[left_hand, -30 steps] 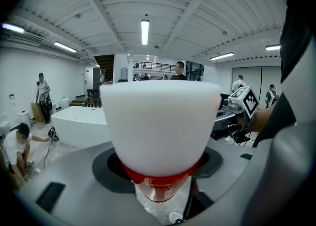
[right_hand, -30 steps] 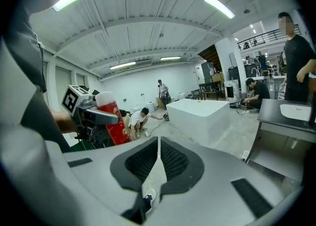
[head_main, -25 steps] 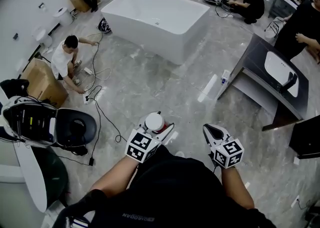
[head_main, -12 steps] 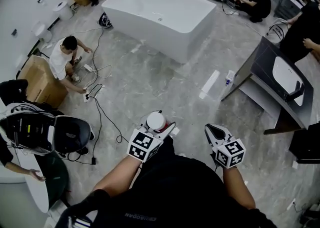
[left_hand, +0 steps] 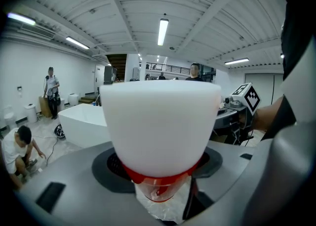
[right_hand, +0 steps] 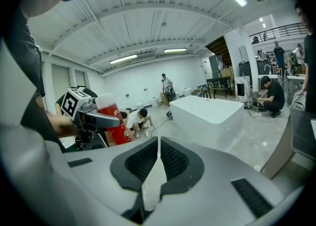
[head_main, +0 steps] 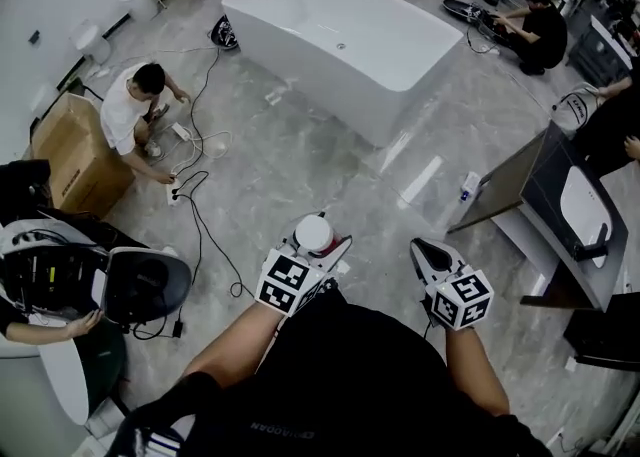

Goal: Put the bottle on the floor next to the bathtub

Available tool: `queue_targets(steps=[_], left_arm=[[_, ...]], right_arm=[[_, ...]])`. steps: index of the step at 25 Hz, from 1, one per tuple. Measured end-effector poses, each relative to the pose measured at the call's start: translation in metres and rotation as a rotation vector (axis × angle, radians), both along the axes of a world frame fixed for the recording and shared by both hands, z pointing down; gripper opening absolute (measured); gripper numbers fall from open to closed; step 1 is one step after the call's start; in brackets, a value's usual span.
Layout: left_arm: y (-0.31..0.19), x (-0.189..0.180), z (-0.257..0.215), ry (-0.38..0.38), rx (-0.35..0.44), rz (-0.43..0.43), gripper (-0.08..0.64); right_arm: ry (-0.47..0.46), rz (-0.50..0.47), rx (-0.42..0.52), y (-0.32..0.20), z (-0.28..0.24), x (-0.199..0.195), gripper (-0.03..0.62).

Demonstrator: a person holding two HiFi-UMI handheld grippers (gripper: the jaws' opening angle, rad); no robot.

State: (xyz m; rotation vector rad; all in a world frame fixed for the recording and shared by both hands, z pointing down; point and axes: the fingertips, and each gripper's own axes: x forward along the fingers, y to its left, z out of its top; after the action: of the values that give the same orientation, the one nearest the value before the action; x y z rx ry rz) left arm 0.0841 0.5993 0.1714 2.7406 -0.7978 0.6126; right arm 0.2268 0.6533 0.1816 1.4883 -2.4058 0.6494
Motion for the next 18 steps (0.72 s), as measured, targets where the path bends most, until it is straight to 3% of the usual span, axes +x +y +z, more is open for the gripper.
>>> queue_targets(steps=[7,18], left_arm=[[-0.076,-0.029,-0.003,0.011,0.055,-0.019,0.290],[-0.132,-0.081,0.016,-0.012,0.013,-0.074,0.290]], right_arm=[[0.029,-0.045,-0.014,-0.071,0.007,-0.033,0.040],[0.058,-0.130,-0.039,-0.142,0.010,-0.075,0.040]])
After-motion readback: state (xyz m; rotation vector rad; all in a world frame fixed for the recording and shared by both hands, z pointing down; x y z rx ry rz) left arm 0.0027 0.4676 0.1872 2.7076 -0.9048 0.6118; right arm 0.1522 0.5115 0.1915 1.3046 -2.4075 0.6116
